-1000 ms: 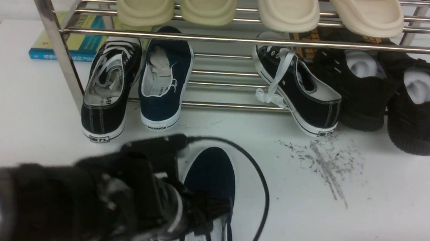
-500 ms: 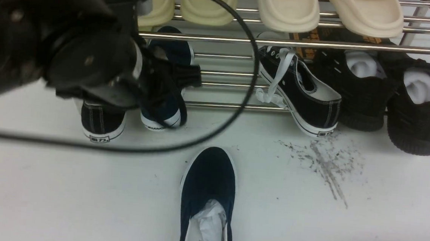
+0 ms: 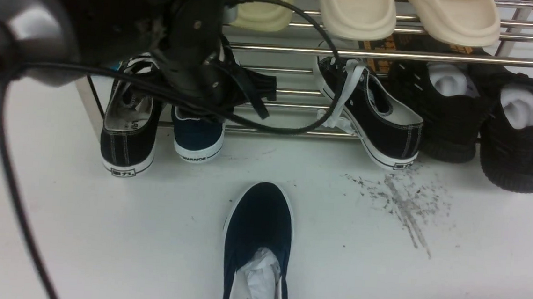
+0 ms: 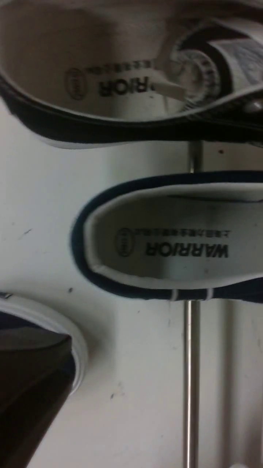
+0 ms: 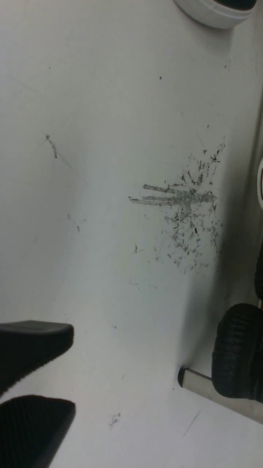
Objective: Take the shoes off the shelf with your hand on the white table.
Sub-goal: 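Grasp the leftmost shoe on the bottom shelf of the shoe rack with the left gripper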
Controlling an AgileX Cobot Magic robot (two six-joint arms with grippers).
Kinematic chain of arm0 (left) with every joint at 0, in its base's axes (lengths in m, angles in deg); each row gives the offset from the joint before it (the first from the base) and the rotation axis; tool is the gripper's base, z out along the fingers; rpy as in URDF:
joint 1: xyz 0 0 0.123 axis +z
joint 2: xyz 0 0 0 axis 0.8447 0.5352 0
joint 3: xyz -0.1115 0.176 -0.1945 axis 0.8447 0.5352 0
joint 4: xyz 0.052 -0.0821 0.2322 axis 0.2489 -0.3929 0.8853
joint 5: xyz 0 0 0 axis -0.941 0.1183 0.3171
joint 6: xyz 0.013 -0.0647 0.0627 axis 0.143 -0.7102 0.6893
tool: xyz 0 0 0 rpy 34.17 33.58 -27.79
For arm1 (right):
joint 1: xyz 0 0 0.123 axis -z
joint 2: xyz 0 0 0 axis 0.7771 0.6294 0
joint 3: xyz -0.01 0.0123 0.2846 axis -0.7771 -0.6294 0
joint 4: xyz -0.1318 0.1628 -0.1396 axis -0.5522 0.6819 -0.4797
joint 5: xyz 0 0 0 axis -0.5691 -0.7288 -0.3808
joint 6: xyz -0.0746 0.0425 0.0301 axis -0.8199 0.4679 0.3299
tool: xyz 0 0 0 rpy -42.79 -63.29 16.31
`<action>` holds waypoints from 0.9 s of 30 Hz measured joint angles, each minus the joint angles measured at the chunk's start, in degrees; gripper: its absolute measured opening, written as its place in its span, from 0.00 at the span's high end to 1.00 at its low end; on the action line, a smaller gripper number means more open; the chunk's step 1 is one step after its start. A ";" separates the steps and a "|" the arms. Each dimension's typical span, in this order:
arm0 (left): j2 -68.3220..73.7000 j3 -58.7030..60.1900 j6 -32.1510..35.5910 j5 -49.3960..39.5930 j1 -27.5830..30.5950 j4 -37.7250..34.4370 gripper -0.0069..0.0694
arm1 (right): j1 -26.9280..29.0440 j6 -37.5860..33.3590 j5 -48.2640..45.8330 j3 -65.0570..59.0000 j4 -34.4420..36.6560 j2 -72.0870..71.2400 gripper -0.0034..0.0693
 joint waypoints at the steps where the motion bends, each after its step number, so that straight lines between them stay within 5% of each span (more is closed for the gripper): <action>1: 0.41 -0.05 0.00 0.11 0.00 0.14 0.70 | 0.00 0.00 0.00 0.00 0.00 0.00 0.62; 3: 2.91 -0.18 -0.61 2.21 0.00 2.92 0.53 | 0.00 0.00 0.00 0.00 0.00 0.00 0.62; 10: 6.02 -0.37 -3.68 6.96 -0.13 10.40 0.30 | 0.00 0.00 0.00 0.00 0.00 0.00 0.62; 27: 8.86 -0.37 -5.39 6.56 0.03 16.76 0.28 | 0.00 0.00 0.00 0.00 0.00 0.00 0.62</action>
